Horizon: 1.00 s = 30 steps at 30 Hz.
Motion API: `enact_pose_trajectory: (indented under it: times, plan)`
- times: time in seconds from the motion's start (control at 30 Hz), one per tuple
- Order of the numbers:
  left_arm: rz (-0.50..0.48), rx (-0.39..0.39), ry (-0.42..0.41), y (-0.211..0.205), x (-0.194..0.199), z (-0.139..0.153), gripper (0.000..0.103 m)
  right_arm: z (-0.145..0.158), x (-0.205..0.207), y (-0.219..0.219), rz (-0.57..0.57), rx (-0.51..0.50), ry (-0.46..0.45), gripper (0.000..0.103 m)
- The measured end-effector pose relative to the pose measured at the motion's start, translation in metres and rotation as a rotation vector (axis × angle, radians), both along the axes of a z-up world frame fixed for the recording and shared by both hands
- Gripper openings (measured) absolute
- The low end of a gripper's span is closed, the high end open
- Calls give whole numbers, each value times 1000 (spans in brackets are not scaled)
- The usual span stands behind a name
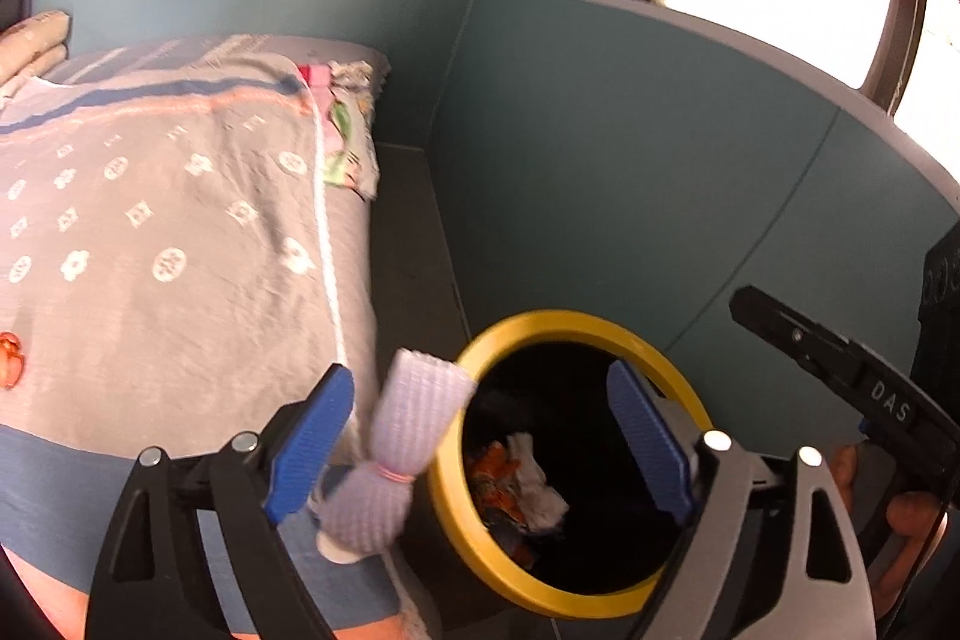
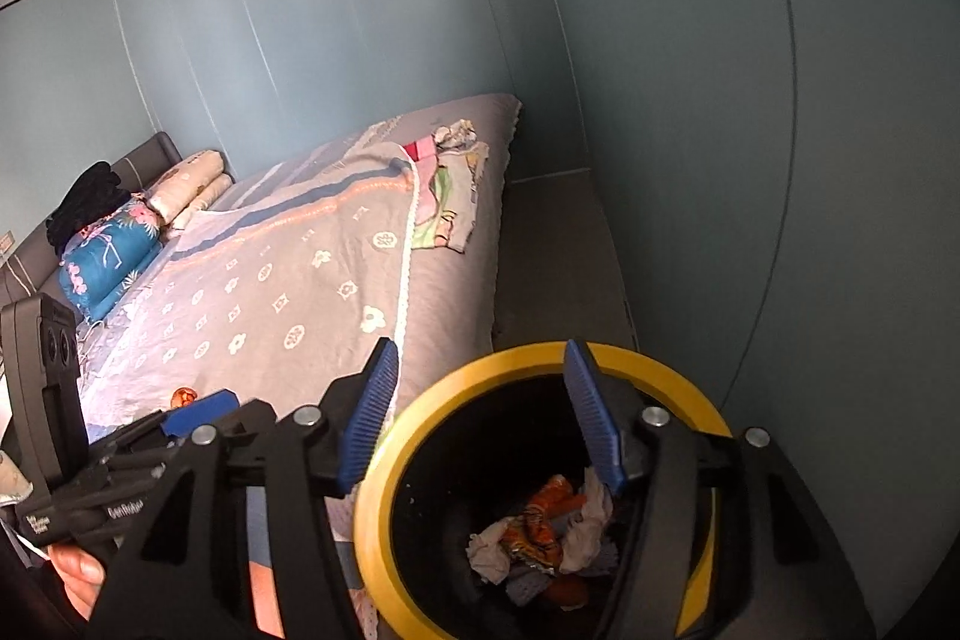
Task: Collect trash
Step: 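Open both grippers to drop the wrapper and tissue into the bin, then move both tools back over the orange peel and plastic packet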
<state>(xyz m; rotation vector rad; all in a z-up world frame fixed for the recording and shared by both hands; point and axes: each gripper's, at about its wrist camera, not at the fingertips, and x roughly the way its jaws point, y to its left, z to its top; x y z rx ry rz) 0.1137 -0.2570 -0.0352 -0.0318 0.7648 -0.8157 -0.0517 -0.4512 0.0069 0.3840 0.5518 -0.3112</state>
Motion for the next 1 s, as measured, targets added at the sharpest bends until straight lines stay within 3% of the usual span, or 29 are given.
enact_pose_trajectory:
  times: [0.33,0.5,0.67,1.0]
  plan:
    - [135,-30,-99,67,13,29,92,24,23,36,121,-18,-76,70]
    - [244,-38,-148,112,20,40,95,36,42,68,201,-30,-86,71]
    - [347,-43,-195,158,25,51,95,45,62,101,279,-35,-102,80]
    - [560,6,-202,258,42,43,95,51,119,178,473,-2,-147,86]
